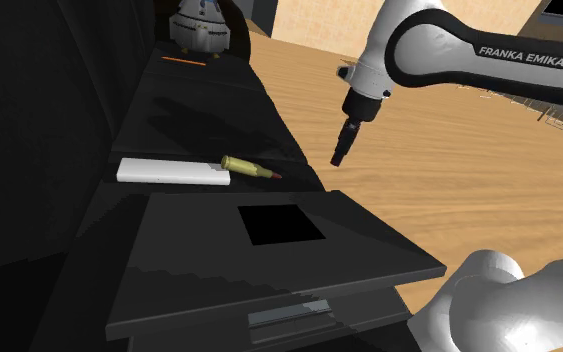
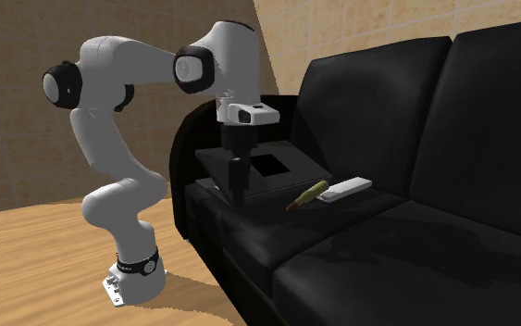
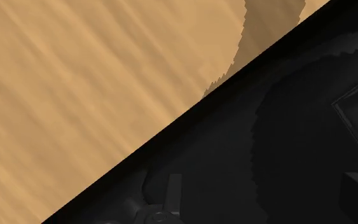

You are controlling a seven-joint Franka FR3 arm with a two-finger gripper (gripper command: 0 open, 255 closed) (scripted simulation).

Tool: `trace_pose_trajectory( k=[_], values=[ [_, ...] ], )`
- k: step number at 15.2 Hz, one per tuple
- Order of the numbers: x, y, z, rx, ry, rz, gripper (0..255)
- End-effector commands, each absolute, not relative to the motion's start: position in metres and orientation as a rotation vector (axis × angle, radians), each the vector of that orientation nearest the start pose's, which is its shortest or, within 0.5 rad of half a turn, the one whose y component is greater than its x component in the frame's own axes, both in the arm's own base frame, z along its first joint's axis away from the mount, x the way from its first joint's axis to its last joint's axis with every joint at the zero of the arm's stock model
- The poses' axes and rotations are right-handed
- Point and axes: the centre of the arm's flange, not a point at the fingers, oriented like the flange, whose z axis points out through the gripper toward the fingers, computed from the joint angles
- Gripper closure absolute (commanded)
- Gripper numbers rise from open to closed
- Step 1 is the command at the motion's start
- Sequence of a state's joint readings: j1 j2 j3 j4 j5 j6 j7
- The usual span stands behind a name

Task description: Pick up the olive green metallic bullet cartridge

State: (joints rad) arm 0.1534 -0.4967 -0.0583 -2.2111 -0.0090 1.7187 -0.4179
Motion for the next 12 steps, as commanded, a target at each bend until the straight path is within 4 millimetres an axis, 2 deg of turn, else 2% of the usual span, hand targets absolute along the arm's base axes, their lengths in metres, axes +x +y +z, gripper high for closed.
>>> trace_pose_trajectory(
  k=[1, 7, 12],
  values=[
    [0.42, 0.057, 0.567, -2.975, -0.941, -0.013, 0],
    [0.459, 0.124, 0.564, -2.819, -1.318, -0.019, 0],
    [0.478, 0.186, 0.563, -2.652, -1.615, -0.024, 0]
  ],
)
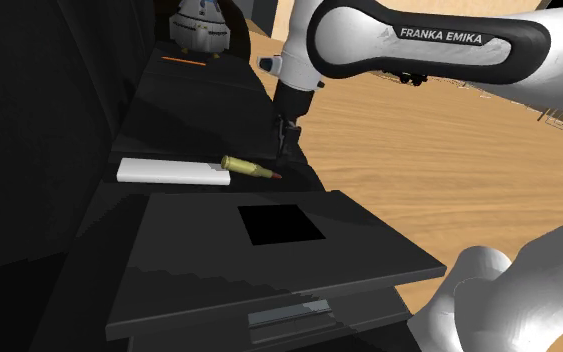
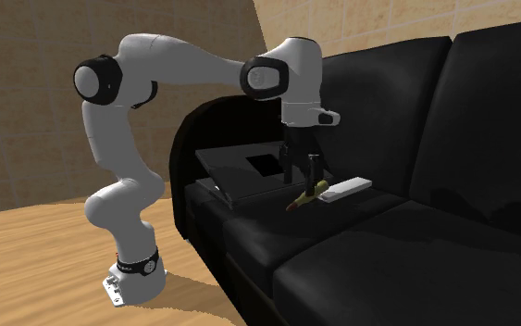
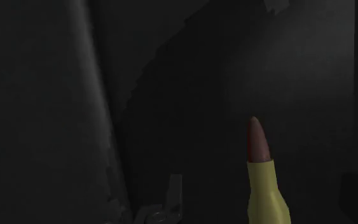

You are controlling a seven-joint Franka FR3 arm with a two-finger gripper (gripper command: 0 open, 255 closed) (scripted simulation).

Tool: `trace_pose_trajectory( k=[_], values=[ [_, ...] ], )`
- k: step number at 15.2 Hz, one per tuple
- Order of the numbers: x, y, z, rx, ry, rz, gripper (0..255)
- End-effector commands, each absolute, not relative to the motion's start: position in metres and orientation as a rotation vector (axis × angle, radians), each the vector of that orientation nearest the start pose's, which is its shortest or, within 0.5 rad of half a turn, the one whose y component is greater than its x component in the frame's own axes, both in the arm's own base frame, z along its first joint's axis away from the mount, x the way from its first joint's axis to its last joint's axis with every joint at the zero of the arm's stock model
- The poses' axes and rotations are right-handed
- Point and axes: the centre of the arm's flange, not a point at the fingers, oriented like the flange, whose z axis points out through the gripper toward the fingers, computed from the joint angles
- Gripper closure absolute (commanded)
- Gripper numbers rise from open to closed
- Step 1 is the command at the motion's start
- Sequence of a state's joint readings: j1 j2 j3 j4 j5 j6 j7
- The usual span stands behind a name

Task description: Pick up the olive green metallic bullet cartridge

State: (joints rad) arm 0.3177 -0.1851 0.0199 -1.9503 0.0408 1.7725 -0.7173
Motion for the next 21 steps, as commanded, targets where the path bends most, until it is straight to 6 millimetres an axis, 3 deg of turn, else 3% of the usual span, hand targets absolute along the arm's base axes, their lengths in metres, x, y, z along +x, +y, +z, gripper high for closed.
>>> trace_pose_trajectory(
  k=[1, 3, 12, 13, 21],
  values=[
    [0.48, 0.199, 0.562, -2.615, -1.672, -0.024, 0],
    [0.482, 0.221, 0.562, -2.552, -1.764, -0.026, 0],
    [0.482, 0.221, 0.522, -2.552, -1.764, -0.026, 0],
    [0.482, 0.221, 0.521, -2.552, -1.764, -0.026, 255],
    [0.482, 0.221, 0.521, -2.552, -1.764, -0.026, 255]
  ],
)
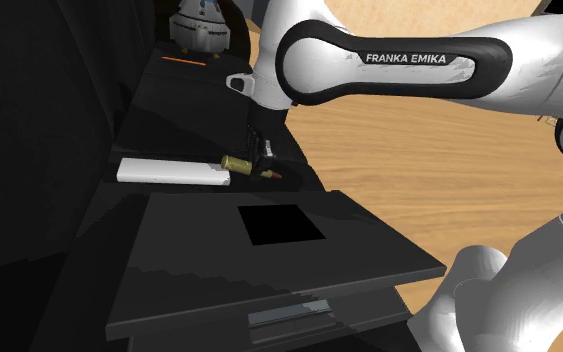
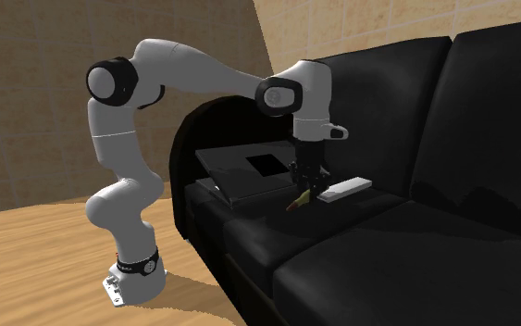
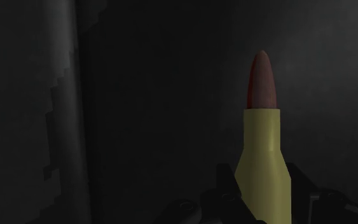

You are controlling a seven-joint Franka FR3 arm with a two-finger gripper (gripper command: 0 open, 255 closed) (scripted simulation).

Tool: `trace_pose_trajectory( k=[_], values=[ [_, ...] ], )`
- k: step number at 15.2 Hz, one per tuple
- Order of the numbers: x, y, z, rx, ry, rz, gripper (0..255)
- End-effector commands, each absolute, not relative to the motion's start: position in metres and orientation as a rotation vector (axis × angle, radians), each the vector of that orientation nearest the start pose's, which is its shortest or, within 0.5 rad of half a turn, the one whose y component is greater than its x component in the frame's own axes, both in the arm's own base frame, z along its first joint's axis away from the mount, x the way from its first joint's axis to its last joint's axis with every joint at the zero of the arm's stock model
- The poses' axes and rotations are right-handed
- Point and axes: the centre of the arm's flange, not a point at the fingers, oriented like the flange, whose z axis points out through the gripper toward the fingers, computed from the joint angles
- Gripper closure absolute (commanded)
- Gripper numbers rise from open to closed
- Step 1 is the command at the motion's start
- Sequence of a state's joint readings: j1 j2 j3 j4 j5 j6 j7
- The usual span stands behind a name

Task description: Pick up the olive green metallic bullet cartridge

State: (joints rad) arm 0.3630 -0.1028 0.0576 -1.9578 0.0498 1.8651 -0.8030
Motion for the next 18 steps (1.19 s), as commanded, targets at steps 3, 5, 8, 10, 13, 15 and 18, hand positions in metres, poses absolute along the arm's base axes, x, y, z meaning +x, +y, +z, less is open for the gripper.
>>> trace_pose_trajectory(
  k=[3, 5, 8, 10, 13, 15, 18],
  values=[
    [0.482, 0.221, 0.532, -2.552, -1.764, -0.026, 255],
    [0.482, 0.221, 0.543, -2.552, -1.764, -0.026, 255],
    [0.482, 0.221, 0.559, -2.552, -1.764, -0.026, 255],
    [0.482, 0.221, 0.569, -2.552, -1.764, -0.026, 255],
    [0.482, 0.221, 0.585, -2.552, -1.764, -0.026, 255],
    [0.482, 0.221, 0.596, -2.552, -1.764, -0.026, 255],
    [0.482, 0.221, 0.602, -2.552, -1.764, -0.026, 255]
  ],
)
